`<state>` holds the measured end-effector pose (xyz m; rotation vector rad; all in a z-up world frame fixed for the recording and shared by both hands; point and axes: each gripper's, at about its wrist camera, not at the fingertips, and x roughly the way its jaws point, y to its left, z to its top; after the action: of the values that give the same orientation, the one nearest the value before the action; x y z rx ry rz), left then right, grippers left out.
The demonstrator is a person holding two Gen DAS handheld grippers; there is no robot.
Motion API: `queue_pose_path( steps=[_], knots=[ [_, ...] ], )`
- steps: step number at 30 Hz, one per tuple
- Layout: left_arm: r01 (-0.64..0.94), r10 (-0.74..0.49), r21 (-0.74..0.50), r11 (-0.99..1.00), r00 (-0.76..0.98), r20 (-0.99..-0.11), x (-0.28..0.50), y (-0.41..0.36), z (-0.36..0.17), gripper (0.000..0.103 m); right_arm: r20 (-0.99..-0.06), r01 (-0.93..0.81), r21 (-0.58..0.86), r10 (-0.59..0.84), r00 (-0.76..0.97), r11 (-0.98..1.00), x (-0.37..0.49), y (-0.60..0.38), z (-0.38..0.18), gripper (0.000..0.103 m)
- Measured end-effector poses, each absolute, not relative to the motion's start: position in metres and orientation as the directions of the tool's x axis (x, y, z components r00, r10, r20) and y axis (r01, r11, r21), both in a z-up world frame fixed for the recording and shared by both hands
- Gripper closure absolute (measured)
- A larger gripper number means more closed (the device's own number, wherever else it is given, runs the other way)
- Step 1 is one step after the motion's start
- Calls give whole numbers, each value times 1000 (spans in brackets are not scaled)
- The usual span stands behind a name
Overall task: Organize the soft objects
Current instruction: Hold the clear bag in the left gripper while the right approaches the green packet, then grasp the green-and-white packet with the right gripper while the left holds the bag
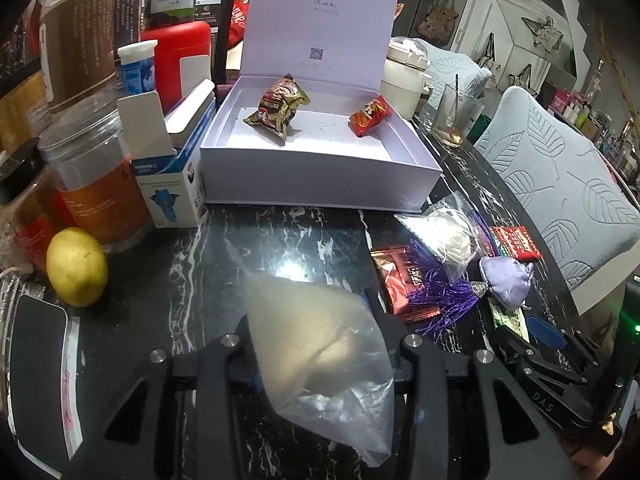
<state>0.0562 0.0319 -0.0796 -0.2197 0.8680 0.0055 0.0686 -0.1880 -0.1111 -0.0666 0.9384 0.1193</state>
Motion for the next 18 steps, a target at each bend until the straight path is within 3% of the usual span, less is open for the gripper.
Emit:
queue_pose_path(
  steps=[6, 7, 14, 16, 17, 18],
  knots=[
    [-74, -93, -185, 980, 650, -754, 54, 27, -78, 63, -804, -131, 52, 119, 582, 990, 57, -202, -105, 60],
    [-73, -93, -184, 980, 650, -754, 54, 27, -78, 63, -798, -140, 74, 143, 585, 987, 55, -204, -103, 81],
    [-68, -98, -185, 980, 645, -758, 53, 25, -80, 63, -779, -116, 129, 173, 602, 985, 46, -215, -100, 79],
    [-66, -99, -183, 981, 643, -759, 54, 24, -81, 63, -768, -118, 112, 162, 619, 987, 44, -215, -97, 48],
    [-63, -101, -183, 981, 641, -761, 54, 23, -81, 63, -755, -115, 79, 135, 641, 990, 41, -215, -95, 19],
    [-61, -102, -183, 981, 640, -762, 55, 23, -81, 63, -742, -109, 58, 116, 661, 992, 39, -215, -94, 14]
  ],
)
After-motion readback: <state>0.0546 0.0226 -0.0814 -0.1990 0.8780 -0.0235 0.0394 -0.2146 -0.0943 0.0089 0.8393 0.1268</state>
